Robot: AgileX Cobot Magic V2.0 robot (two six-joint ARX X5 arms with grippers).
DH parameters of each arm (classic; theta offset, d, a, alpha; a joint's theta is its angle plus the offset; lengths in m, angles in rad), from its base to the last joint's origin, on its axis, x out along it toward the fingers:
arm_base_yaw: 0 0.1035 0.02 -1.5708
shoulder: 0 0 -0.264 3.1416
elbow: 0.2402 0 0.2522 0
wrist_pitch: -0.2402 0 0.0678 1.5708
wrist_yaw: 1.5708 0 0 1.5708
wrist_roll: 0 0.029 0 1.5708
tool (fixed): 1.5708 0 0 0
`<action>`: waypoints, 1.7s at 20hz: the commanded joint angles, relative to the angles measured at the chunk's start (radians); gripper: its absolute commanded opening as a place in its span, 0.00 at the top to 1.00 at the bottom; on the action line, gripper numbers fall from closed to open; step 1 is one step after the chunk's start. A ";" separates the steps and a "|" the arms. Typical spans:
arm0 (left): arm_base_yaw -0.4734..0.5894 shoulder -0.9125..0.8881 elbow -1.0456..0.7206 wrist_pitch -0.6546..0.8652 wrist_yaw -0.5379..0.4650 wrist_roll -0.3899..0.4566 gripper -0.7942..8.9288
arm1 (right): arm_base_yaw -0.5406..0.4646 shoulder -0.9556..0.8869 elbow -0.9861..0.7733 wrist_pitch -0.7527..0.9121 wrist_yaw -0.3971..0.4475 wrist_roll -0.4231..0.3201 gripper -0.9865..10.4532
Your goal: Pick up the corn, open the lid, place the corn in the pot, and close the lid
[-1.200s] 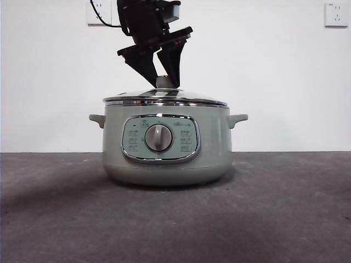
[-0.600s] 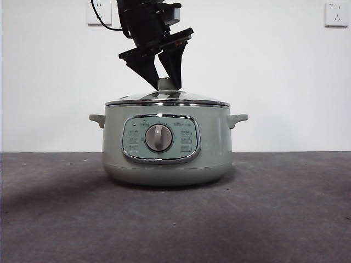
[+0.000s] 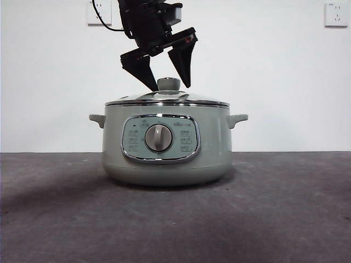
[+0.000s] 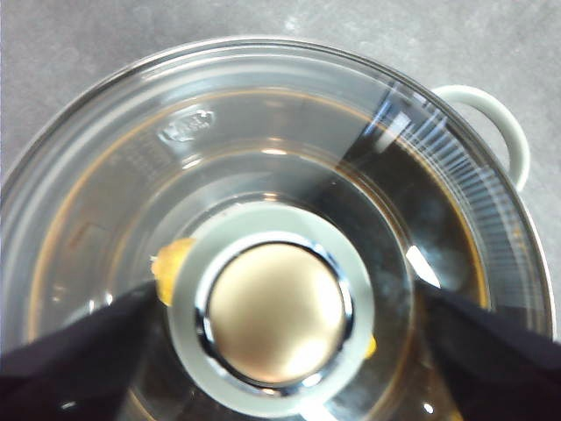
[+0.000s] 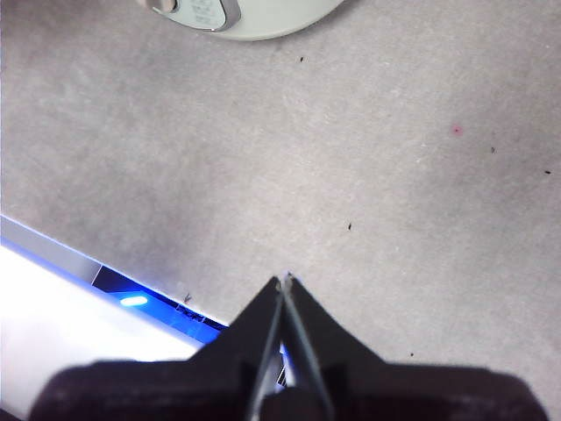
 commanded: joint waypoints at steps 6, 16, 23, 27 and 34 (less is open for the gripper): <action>0.009 -0.248 -0.001 -0.016 -0.019 -0.021 0.59 | 0.001 0.000 -0.010 -0.025 0.004 0.009 0.92; -0.046 -0.580 -0.003 -0.204 0.018 -0.049 0.93 | 0.001 0.000 -0.010 -0.025 0.005 0.010 0.92; -0.188 -0.832 -0.277 -0.204 0.013 -0.076 0.93 | 0.001 0.000 -0.010 -0.025 0.005 0.010 0.92; -0.213 -0.967 -0.524 -0.204 0.014 -0.126 0.92 | 0.001 0.000 -0.010 -0.025 0.005 0.010 0.92; -0.207 -0.968 -0.525 -0.204 -0.017 -0.089 0.92 | 0.001 0.000 -0.010 -0.025 0.031 0.010 0.92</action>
